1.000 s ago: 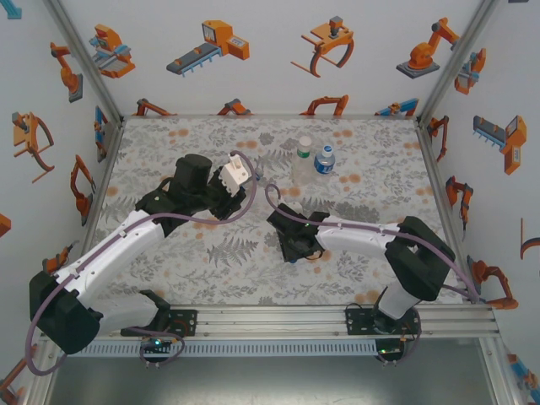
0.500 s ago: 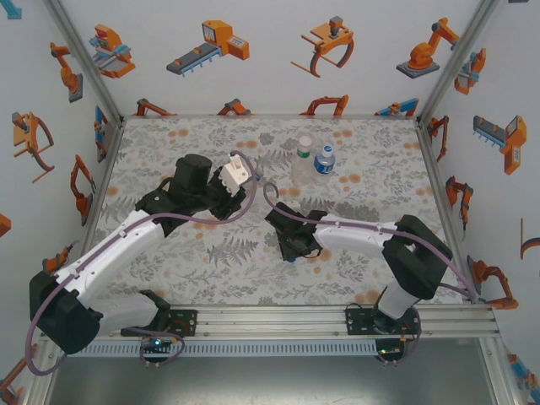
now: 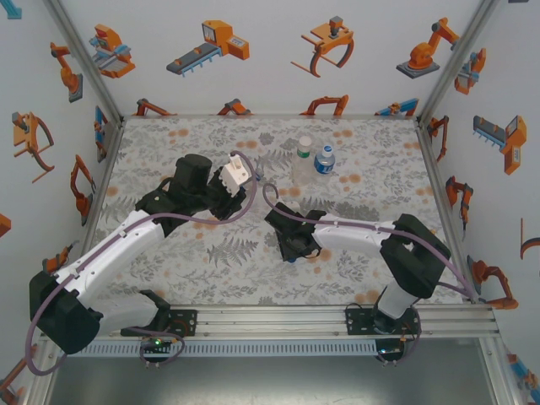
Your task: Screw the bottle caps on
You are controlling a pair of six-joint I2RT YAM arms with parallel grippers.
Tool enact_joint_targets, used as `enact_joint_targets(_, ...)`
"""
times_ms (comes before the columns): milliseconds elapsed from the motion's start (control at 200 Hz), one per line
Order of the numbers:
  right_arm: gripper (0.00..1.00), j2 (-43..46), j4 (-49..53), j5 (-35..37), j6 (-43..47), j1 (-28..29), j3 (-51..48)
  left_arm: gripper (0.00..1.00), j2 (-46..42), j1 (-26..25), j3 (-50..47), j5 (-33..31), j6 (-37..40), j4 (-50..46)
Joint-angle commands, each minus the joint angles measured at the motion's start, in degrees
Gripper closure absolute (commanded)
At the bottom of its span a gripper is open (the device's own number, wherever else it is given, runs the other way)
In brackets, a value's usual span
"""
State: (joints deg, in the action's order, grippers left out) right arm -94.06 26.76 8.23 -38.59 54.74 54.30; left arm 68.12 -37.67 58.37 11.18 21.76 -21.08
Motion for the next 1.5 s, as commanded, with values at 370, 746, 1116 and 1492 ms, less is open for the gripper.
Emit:
enact_joint_targets(370,0.76,3.0,2.6,1.2,0.5,0.3,1.8,1.00,0.0,0.2,1.1,2.0,-0.1,-0.6)
enact_joint_targets(746,0.81,22.4,5.1,3.7,8.5,-0.8,2.8,1.00,-2.6,0.0,-1.4,13.5,5.1,0.2)
enact_joint_targets(1116,0.95,43.4,-6.0,-8.4,32.7,-0.8,0.0,1.00,-5.9,-1.7,-4.8,25.2,14.3,-0.1)
enact_joint_targets(1492,1.00,46.0,-2.2,-29.7,56.6,-0.8,5.0,1.00,-7.3,-6.4,-7.5,25.3,25.2,-3.7)
